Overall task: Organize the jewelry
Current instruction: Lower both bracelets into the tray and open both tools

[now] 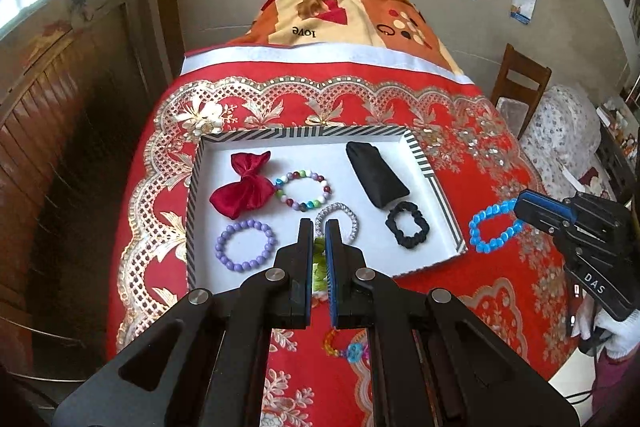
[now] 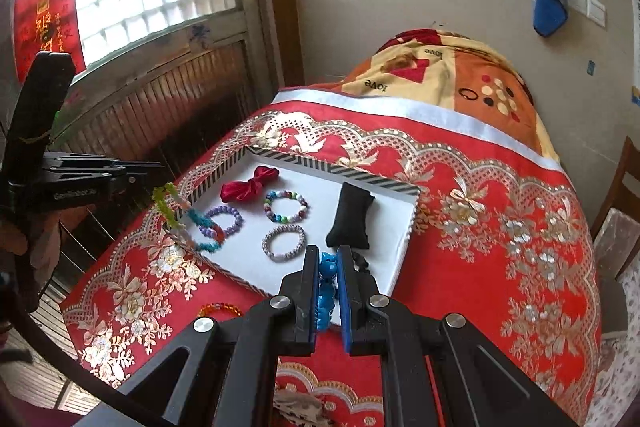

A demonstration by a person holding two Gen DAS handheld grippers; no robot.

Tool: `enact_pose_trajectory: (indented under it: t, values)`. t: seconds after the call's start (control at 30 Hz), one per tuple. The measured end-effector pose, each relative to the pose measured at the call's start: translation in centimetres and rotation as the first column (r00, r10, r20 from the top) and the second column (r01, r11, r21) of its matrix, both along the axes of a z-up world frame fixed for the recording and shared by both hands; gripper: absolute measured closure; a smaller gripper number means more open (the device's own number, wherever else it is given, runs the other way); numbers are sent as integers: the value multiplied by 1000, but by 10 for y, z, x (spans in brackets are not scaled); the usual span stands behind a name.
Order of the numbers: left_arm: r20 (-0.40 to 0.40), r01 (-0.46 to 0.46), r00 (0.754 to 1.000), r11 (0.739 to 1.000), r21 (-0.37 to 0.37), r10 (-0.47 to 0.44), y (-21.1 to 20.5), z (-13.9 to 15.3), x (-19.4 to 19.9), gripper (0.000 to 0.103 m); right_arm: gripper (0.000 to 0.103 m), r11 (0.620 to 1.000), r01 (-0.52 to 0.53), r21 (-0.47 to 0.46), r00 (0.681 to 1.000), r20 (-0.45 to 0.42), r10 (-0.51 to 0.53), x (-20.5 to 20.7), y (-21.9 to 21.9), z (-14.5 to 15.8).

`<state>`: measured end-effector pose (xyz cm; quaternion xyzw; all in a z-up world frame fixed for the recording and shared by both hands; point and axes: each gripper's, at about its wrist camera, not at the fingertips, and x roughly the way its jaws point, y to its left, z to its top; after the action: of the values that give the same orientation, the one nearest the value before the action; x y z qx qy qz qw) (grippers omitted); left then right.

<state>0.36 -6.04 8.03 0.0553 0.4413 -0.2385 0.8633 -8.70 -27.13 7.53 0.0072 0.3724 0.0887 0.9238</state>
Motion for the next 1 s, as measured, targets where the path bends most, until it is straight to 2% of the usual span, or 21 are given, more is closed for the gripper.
enact_pose_trajectory:
  t: [0.4,0.7,1.0]
  values:
    - [-13,-38,999,999,31,38,-13,-18,27,99,95,998,-57,6,998,-29,57,40,10,-5]
    - [-50,-52,997,998,38,54,-23,-35,49,99,95,995,-97,26,992,-73,99,77,20,-19]
    - [-107,-90,990,996,21,92,-27,-56,73,99,95,987,-146,65,977,-148,154,133,35,-44]
